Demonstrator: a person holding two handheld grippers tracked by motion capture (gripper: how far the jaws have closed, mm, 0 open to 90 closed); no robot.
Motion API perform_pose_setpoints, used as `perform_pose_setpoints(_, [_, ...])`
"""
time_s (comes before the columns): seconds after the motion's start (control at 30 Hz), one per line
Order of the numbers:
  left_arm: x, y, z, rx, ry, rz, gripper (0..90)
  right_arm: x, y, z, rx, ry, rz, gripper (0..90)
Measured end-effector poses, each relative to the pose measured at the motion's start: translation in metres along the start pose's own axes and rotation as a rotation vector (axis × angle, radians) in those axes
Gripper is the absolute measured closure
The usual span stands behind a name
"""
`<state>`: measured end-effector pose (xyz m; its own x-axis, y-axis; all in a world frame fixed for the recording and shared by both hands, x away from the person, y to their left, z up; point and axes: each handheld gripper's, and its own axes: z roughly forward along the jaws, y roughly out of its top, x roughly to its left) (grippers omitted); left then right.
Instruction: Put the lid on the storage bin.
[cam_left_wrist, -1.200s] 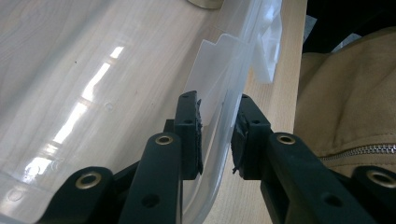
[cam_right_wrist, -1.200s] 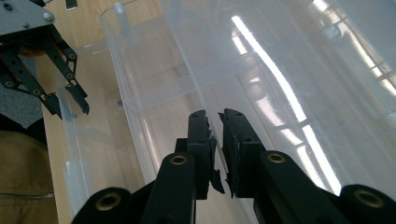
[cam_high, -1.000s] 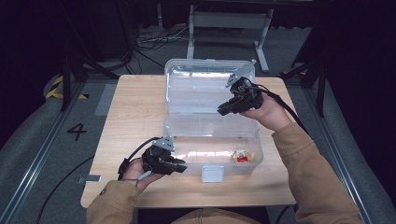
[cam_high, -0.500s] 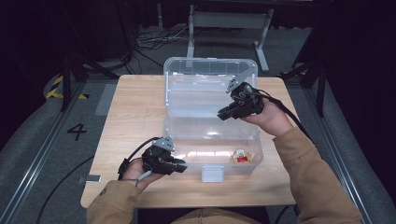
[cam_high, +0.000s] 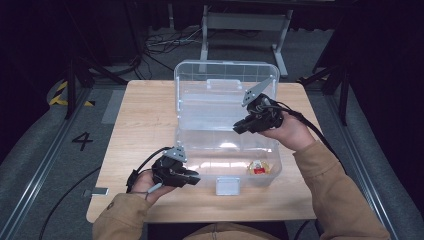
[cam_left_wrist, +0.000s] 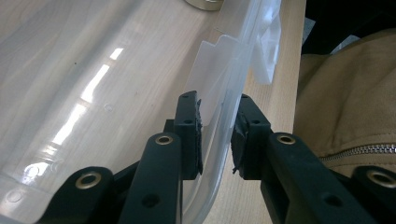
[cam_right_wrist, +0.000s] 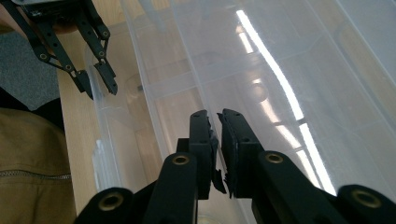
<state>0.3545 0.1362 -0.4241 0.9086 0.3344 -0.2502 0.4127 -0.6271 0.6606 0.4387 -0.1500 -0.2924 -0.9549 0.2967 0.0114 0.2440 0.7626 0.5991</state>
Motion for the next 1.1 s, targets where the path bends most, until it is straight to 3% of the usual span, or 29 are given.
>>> perform_pose_setpoints(0.73, [0.000,0.000,0.000,-0.002,0.001,0.001,74.8,0.014,-0.006,0.001,0.017,-0.001,-0.022,83.5])
perform_pose_setpoints(1.1, [0.000,0.000,0.000,-0.002,0.000,0.000,74.8,0.021,-0.009,0.003,0.026,0.022,-0.032,83.8])
